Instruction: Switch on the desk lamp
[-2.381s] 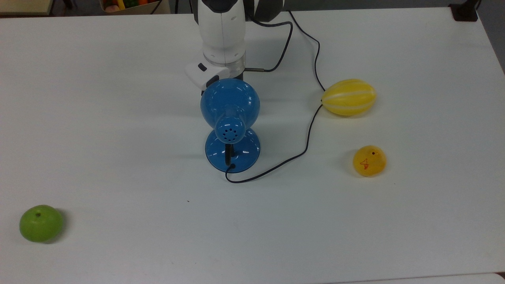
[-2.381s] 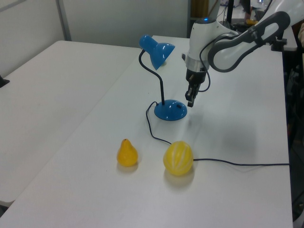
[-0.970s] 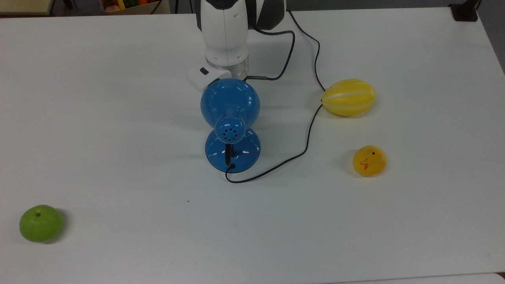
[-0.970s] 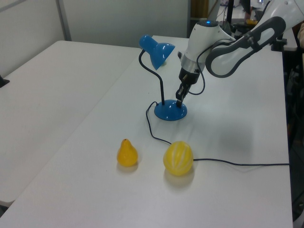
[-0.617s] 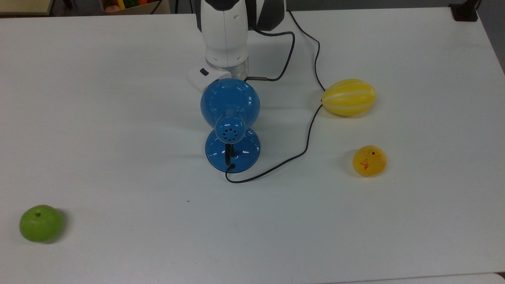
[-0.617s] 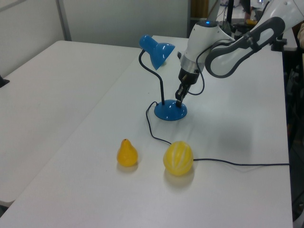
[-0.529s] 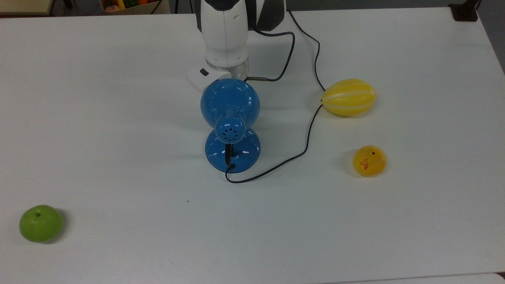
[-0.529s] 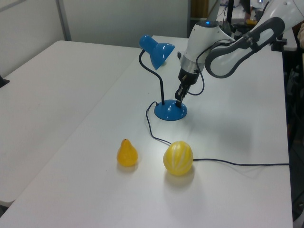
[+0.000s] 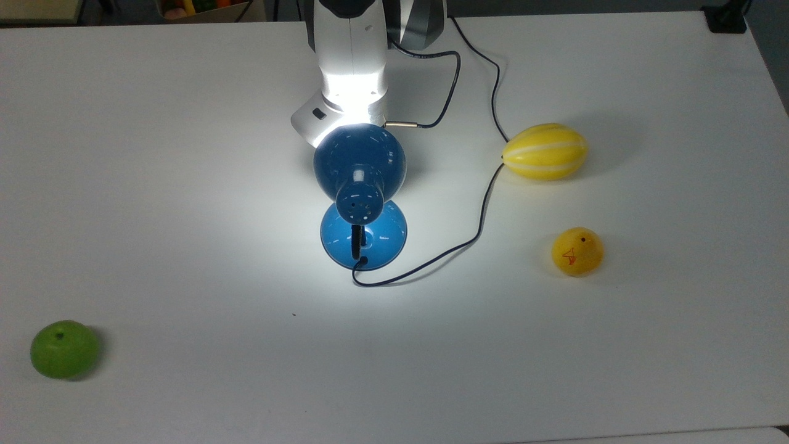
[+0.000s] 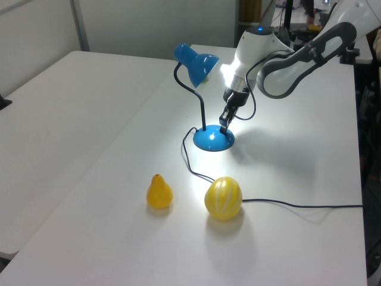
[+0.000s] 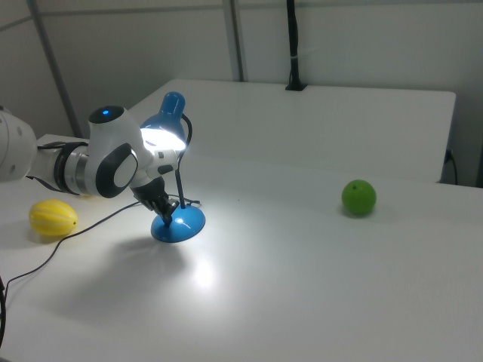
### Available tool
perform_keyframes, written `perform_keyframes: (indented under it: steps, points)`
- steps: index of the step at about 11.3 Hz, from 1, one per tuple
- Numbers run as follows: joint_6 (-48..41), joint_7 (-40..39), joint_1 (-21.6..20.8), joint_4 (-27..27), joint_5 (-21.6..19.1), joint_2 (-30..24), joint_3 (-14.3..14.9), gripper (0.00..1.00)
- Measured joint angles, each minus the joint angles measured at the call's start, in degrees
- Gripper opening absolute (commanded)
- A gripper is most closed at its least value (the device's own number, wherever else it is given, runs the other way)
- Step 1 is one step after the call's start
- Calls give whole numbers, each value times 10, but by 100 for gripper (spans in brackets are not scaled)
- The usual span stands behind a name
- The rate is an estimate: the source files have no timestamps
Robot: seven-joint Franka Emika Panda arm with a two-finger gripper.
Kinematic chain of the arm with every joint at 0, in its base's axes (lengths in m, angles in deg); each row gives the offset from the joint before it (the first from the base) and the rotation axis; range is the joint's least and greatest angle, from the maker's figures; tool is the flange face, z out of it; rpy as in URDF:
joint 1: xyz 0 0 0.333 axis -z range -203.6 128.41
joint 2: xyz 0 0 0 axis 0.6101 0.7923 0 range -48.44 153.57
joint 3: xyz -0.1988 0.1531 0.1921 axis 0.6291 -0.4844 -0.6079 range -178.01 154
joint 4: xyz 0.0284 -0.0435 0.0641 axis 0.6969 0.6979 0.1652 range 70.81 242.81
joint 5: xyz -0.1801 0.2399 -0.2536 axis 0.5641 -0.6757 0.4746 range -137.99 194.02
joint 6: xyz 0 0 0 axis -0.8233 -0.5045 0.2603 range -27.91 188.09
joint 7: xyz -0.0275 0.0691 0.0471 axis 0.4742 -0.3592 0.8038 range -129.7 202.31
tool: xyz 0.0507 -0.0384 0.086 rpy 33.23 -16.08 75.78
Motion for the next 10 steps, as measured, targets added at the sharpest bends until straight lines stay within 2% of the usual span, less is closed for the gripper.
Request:
perform_keyframes:
  steps: [3, 7, 10]
  points:
    - [-5, 0, 0, -2, 0, -1, 0, 0]
    - [-92, 0, 0, -12, 0, -19, -1, 0]
    - [-179, 0, 0, -14, 0, -54, -1, 0]
